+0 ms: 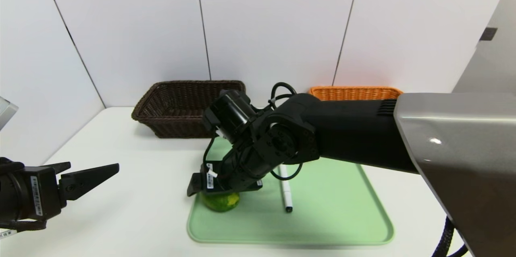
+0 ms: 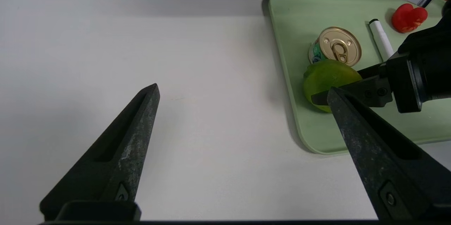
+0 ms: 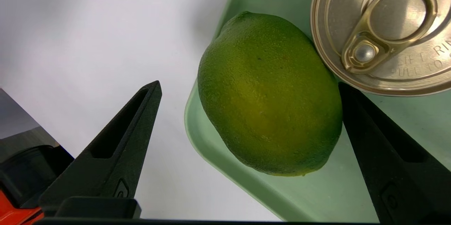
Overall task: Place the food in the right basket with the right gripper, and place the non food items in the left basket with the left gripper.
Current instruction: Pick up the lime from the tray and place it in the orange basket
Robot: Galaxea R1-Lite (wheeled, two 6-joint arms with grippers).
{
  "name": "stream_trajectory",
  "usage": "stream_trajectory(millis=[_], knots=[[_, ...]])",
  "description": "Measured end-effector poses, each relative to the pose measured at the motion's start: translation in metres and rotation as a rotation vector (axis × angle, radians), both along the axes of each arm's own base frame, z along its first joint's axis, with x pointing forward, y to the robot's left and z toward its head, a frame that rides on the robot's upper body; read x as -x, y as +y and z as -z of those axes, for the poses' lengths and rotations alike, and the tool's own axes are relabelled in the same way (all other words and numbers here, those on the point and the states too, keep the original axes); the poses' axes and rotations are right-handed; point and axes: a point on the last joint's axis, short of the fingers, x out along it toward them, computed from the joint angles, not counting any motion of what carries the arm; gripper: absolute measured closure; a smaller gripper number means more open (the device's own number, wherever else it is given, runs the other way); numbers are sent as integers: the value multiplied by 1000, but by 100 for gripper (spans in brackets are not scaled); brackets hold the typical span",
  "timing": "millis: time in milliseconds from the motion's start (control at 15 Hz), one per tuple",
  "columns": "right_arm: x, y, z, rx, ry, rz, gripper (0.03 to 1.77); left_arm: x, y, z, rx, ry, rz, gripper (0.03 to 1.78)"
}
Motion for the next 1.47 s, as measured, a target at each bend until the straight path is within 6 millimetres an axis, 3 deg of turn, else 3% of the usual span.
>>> stream_trajectory(millis=[1467], knots=[[-2,6,10,35,-59,-16,9,-1,0,0,0,2,0,12]])
